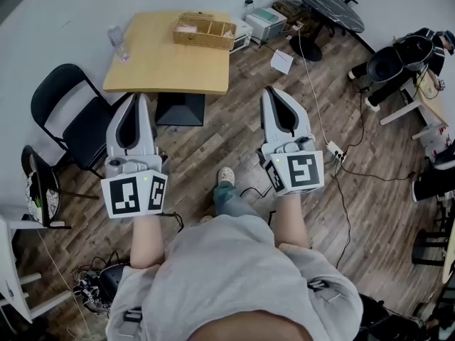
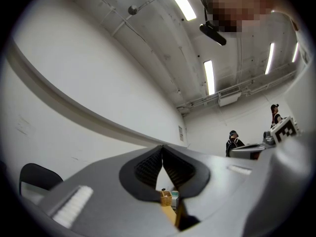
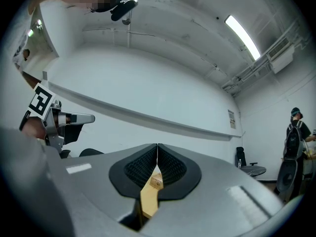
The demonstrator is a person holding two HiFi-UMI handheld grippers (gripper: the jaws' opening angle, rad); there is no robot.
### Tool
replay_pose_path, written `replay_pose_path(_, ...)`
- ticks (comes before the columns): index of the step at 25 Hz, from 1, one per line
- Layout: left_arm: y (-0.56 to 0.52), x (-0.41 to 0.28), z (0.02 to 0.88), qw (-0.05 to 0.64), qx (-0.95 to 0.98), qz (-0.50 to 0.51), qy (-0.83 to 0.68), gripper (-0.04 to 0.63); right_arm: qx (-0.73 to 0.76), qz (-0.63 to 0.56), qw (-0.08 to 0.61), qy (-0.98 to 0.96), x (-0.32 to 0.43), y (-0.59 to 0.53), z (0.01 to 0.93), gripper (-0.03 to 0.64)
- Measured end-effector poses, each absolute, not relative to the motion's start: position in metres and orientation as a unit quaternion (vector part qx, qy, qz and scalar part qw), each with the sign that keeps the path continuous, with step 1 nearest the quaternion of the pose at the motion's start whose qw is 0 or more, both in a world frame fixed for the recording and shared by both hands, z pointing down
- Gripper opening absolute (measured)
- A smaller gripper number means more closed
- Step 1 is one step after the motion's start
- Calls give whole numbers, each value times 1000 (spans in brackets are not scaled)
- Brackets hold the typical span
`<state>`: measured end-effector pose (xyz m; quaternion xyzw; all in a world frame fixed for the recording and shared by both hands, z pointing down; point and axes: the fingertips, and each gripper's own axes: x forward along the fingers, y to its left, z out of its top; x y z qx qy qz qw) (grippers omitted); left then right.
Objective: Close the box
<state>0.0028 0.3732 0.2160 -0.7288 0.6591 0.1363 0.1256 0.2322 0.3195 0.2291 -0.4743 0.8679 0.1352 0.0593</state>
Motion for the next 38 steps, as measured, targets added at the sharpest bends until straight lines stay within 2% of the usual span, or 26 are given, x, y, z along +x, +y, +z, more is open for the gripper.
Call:
replay_pose_path(16,216,-2,201,137,-707,127,682,58,-436,130,68,888,215,142,218,6)
replay_pose_path(38,92,14,200,141,-680,119,709,58,-394,114,71,909,220,0,226,6)
